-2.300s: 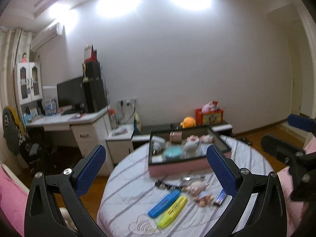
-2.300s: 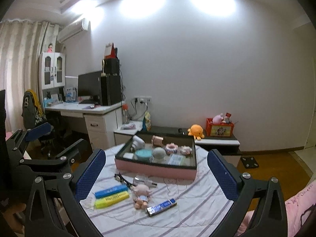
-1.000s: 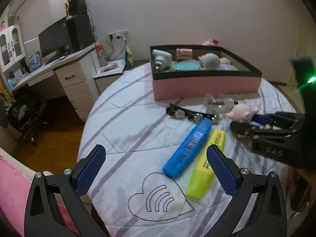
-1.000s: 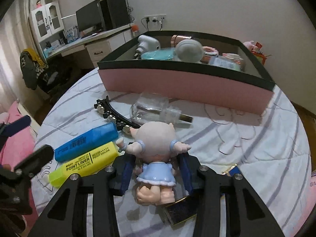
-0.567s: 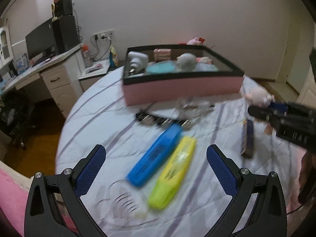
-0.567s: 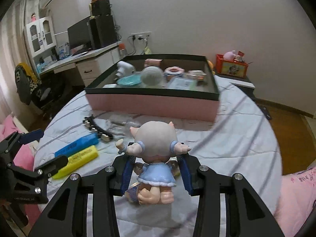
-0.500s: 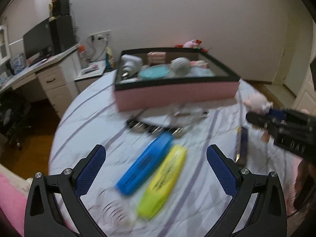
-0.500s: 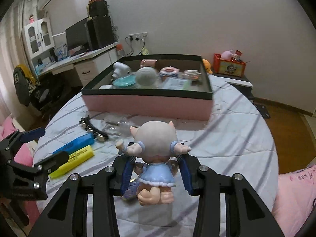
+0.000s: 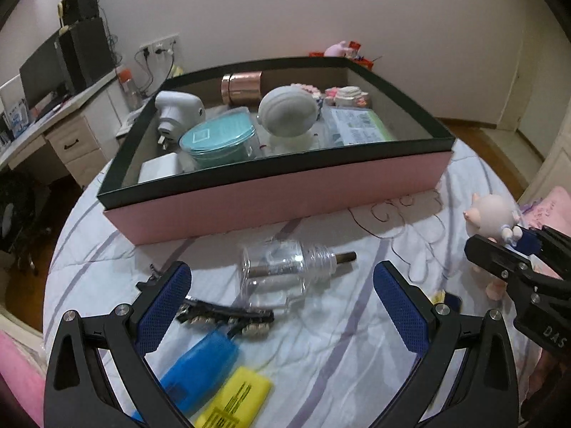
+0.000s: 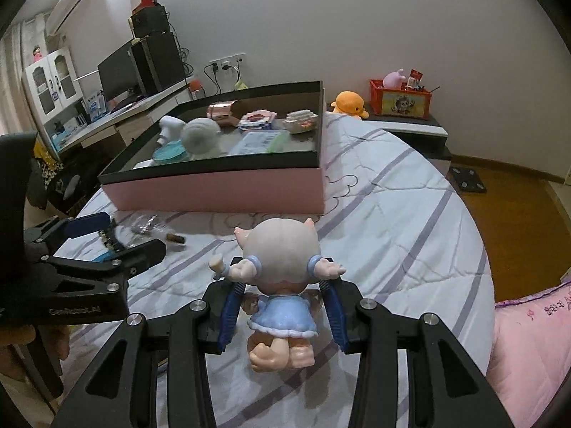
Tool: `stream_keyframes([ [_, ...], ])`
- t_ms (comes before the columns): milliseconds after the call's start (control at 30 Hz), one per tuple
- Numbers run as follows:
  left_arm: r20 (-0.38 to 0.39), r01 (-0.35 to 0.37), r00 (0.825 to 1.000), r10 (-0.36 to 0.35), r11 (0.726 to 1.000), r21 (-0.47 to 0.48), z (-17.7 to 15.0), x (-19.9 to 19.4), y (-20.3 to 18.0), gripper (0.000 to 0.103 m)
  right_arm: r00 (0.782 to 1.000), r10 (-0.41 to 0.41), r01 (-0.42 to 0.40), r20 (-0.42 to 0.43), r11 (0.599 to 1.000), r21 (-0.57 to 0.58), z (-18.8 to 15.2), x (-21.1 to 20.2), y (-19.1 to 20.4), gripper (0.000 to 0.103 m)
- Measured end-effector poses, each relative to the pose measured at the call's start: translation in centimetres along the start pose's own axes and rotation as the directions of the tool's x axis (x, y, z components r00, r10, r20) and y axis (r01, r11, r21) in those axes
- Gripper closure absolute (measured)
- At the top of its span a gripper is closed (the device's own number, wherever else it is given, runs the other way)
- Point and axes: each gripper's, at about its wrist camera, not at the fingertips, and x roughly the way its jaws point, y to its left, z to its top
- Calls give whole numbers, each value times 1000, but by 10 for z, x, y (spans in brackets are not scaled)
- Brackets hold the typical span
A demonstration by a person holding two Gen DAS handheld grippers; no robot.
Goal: Organize rigid objects
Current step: 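Grasp the glass bottle with the left tool while the right tool grasps the doll, then carry the glass bottle and doll over the tray with both tools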
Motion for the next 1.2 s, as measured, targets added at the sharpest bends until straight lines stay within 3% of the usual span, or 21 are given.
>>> stream_keyframes([
  [300, -68, -33, 997, 32, 999, -16, 5, 34, -9, 2, 999, 39, -39, -20, 999, 6, 7, 17, -10, 60],
  [400, -44, -20, 999, 19, 999, -26, 6, 31, -7, 25, 999, 50, -50, -20, 999, 5, 6, 16, -11, 60],
  [567, -2, -36, 999, 36, 999, -4, 4, 21, -7, 26, 999, 47, -47, -13, 999, -2, 6, 14, -9, 60],
  [800, 117, -18, 993, 21, 999, -28, 0, -24, 1, 26, 998, 37, -37, 48, 999, 5, 6, -7, -1, 60],
  [1000, 265, -5, 964, 18, 999, -47, -3, -84, 10, 26, 984, 38, -34, 175, 999, -24, 16, -48, 22, 60],
  [1200, 428, -26, 902, 47, 998, -55, -7, -152, 17, 26, 958, 46, -30, 281, 998, -63, 26, -88, 51, 60],
])
